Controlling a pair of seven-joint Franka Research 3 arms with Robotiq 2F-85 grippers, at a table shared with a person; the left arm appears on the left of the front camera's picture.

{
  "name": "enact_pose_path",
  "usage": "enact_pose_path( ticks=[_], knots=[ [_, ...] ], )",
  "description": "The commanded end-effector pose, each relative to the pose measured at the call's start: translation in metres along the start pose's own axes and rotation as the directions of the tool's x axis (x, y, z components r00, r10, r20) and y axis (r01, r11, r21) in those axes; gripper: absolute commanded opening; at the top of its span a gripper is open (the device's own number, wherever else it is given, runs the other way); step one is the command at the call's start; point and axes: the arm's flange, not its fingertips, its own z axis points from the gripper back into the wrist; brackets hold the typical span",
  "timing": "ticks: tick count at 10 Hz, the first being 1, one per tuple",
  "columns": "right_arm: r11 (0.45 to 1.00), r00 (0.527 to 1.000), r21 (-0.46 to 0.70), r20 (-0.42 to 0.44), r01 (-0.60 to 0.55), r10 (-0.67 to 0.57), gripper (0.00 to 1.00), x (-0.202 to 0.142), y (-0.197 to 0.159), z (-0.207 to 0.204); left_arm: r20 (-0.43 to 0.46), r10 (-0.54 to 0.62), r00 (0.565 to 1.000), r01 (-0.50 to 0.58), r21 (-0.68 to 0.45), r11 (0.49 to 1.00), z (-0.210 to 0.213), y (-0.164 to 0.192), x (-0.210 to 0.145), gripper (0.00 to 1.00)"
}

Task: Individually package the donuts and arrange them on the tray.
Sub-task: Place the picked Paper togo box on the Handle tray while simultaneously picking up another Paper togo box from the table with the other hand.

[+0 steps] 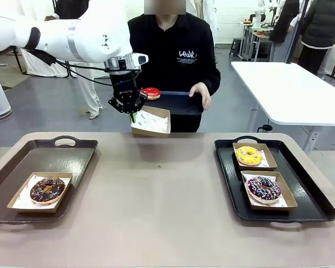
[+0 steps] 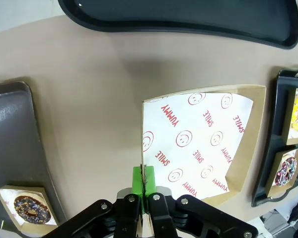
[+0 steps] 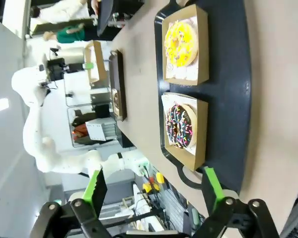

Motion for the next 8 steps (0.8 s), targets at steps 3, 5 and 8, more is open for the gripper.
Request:
enact_pose_path(
  ticks=[3,5,8],
  knots=[
    [1.0,0.994,0.023,0.106,-0.006,0.004,1.0,-0.0267,-0.0019,-0.0079,-0.002,0.045,0.999,-0.045,0.032,0.998,0.0031,-0.0051,0.0191,0.0],
    [1.0,0.999,0.015,0.032,0.021,-0.022,1.0,-0.018,-0.0049,0.0005,-0.001,0.01,1.0,-0.01,0.002,1.0,-0.0003,0.0004,0.0102,0.0],
    [1.0,0.999,0.015,0.032,0.021,-0.022,1.0,-0.018,-0.0049,0.0005,-0.001,0.01,1.0,-0.01,0.002,1.0,-0.0003,0.0004,0.0102,0.0]
  ],
)
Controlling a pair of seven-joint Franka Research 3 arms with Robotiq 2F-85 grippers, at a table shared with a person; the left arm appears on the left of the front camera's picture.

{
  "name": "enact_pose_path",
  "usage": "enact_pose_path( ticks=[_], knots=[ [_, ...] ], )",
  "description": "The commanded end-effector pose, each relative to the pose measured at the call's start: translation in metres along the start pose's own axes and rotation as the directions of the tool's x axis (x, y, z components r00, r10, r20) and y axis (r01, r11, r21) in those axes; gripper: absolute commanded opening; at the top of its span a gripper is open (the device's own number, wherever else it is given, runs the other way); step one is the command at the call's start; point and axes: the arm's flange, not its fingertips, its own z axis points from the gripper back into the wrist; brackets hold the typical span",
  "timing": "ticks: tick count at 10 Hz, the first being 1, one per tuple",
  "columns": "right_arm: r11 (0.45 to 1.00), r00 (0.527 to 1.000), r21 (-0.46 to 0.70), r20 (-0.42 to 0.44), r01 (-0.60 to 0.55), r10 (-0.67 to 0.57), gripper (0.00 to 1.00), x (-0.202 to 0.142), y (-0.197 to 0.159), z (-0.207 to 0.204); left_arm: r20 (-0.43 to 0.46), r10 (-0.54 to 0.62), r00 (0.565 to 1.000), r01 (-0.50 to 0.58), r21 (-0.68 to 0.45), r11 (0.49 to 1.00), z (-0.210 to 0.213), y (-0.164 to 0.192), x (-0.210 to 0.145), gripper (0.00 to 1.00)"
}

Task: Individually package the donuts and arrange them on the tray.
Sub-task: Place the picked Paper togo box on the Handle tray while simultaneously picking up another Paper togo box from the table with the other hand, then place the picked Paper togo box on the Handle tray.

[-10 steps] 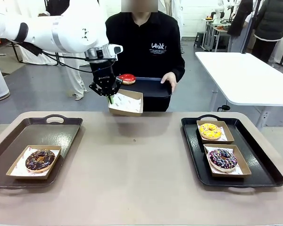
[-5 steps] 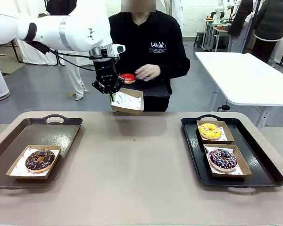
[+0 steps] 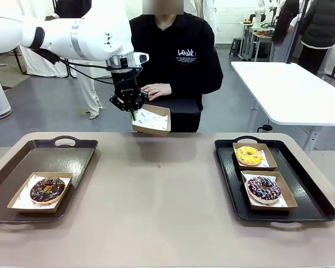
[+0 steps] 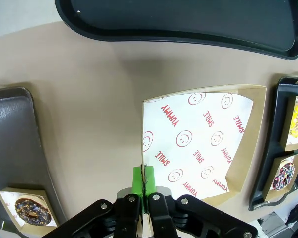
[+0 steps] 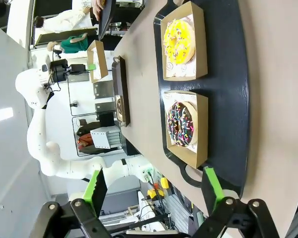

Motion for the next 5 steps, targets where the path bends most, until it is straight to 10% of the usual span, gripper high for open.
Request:
enact_pose_path(
  ticks=[1,5],
  knots=[
    [1.0,1.0,0.004,-0.009,-0.002,0.002,1.0,0.0023,0.0006,0.0009,0.004,-0.001,1.0,0.001,0.0,1.0,-0.0002,0.0017,-0.0031,0.0],
    [1.0,1.0,0.004,-0.009,-0.002,0.002,1.0,0.0023,0.0006,0.0009,0.004,-0.001,1.0,0.001,0.0,1.0,-0.0002,0.0017,-0.0031,0.0]
  ],
)
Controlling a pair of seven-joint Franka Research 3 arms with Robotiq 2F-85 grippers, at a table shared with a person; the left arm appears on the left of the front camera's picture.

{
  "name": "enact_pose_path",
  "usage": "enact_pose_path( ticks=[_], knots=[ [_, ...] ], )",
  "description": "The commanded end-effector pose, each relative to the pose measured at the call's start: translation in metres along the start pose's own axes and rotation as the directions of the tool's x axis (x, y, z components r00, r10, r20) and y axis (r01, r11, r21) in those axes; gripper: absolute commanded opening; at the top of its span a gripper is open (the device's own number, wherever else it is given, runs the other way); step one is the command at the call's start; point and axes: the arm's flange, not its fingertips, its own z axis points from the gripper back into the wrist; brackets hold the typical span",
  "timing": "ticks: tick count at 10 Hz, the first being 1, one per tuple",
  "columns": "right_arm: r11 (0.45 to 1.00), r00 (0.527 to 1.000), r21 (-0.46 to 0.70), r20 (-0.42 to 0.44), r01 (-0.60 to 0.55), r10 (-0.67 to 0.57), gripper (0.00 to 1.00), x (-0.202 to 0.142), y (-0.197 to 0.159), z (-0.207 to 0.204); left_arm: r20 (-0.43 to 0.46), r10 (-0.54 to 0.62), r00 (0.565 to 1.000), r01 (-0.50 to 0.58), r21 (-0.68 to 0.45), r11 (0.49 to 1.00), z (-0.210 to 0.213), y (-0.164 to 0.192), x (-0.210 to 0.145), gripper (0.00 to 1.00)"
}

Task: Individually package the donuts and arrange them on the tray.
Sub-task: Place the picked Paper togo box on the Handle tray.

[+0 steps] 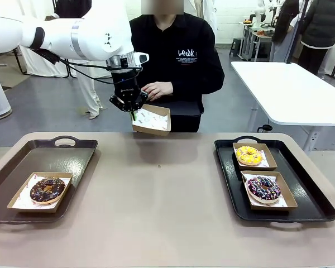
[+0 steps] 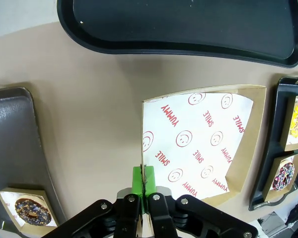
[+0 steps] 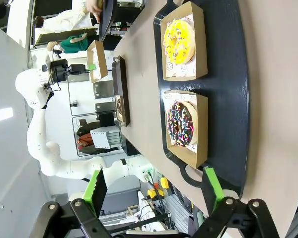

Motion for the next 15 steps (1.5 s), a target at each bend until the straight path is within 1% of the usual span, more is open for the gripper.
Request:
enact_pose_path(
  ticks=[1,15],
  knots=[
    [1.0,1.0,0.004,-0.009,-0.002,0.002,1.0,0.0023,0.0006,0.001,0.004,-0.001,1.0,0.001,0.0,1.0,-0.0002,0.0018,-0.0031,0.0],
    [1.0,1.0,0.004,-0.009,-0.002,0.002,1.0,0.0023,0.0006,0.001,0.004,-0.001,1.0,0.001,0.0,1.0,-0.0002,0.0018,-0.0031,0.0]
  ],
)
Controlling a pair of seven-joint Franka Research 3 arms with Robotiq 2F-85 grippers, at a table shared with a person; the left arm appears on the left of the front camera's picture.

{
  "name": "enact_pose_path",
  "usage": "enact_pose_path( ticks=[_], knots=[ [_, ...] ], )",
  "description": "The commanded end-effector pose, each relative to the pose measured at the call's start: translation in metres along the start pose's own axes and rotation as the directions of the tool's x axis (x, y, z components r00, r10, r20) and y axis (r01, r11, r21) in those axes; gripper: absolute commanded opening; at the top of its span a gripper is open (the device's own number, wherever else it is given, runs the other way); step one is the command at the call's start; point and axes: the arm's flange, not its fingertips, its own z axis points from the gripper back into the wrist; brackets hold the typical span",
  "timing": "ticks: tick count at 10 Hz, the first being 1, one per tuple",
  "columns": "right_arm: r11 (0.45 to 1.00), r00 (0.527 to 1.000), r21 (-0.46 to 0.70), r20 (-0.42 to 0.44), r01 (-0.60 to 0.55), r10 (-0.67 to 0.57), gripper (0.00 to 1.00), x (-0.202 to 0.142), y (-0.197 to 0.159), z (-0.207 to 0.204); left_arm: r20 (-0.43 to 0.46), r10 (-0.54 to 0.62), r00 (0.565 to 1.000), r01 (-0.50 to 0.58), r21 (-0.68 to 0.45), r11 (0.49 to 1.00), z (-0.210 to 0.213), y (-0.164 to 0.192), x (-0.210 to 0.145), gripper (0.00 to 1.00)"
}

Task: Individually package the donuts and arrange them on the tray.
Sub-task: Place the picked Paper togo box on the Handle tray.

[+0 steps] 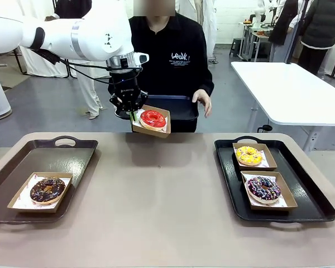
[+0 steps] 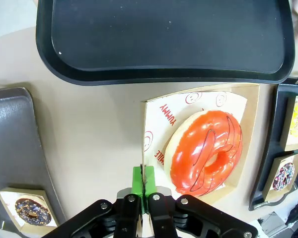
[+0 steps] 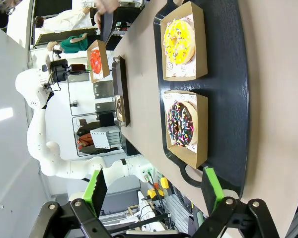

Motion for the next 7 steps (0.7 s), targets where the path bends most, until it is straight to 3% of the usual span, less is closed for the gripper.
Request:
enact_pose_path(
  ticks=[1,5,6,7],
  knots=[
    [1.0,1.0,0.004,-0.009,-0.002,0.002,1.0,0.002,0.001,0.001,0.004,-0.001,1.0,0.001,0.0,1.0,0.0,0.002,-0.003,0.0],
    [1.0,1.0,0.004,-0.009,-0.002,0.002,1.0,0.002,0.001,0.001,0.0,0.0,1.0,0.0,0.0,1.0,0.0,0.0,0.0,0.01],
    [1.0,1.0,0.004,-0.009,-0.002,0.002,1.0,0.002,0.001,0.001,-0.045,-0.002,0.999,0.001,-0.024,1.0,0.016,0.023,-0.016,0.01],
    [1.0,1.0,0.004,-0.009,-0.002,0.002,1.0,0.002,0.001,0.001,-0.032,0.002,0.999,-0.005,-0.074,0.997,0.037,0.058,-0.031,0.01]
  ],
)
